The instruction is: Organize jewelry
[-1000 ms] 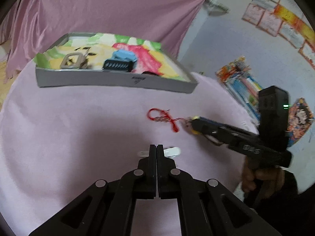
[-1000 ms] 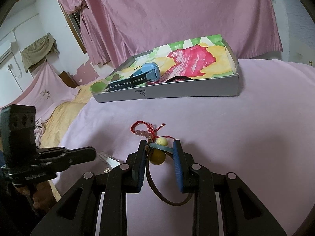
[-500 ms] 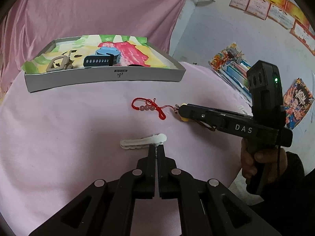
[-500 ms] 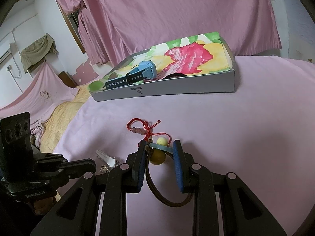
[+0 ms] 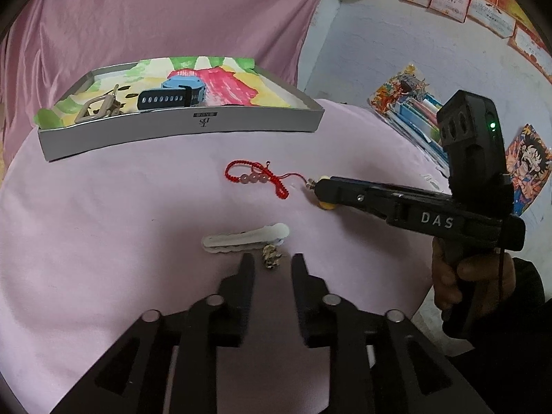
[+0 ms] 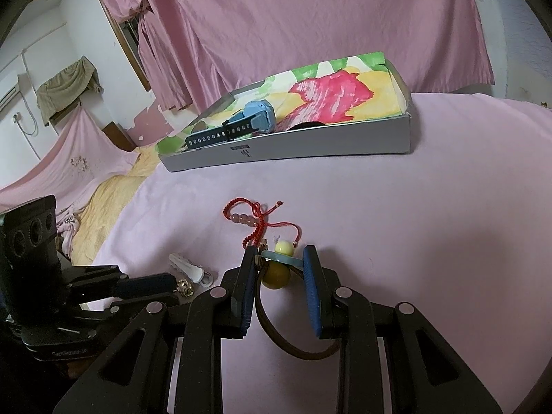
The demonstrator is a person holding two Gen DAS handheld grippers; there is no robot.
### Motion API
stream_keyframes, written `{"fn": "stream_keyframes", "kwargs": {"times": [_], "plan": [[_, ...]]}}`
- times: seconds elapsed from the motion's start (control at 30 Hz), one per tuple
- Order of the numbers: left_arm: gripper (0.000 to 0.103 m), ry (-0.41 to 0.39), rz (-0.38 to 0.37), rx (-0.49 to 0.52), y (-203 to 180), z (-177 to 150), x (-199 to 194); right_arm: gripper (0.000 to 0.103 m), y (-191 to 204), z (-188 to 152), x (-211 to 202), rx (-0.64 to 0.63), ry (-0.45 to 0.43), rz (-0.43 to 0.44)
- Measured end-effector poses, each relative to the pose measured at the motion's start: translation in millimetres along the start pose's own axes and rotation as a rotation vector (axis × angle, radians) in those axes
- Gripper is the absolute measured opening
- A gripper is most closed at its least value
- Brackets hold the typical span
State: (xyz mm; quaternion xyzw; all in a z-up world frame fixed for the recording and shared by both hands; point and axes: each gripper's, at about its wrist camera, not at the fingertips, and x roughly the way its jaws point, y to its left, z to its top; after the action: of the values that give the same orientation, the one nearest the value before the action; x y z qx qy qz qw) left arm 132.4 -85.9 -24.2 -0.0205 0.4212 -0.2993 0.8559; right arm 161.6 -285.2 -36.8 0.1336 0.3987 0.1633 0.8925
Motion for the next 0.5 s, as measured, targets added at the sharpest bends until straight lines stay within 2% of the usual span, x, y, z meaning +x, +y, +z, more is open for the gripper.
{"fn": "stream_keyframes", "kwargs": {"times": [0.43, 0.47, 0.5], "plan": [[0.023, -0.004, 0.051, 0.031, -5.3, 4.0, 6.0, 0.023, -2.1, -2.4, -1.0, 0.001, 0.001, 0.002], [0.022, -0.004, 0.057, 0.036, -6.1, 4.3, 6.2, 0.023, -2.0, -2.1, -0.8, 0.001, 0.001, 0.002], [0.016, -0.003, 0.065, 0.043, -6.9, 4.3, 6.7, 0.023, -1.8, -2.4, -1.3, 0.0, 0.001, 0.002]]}}
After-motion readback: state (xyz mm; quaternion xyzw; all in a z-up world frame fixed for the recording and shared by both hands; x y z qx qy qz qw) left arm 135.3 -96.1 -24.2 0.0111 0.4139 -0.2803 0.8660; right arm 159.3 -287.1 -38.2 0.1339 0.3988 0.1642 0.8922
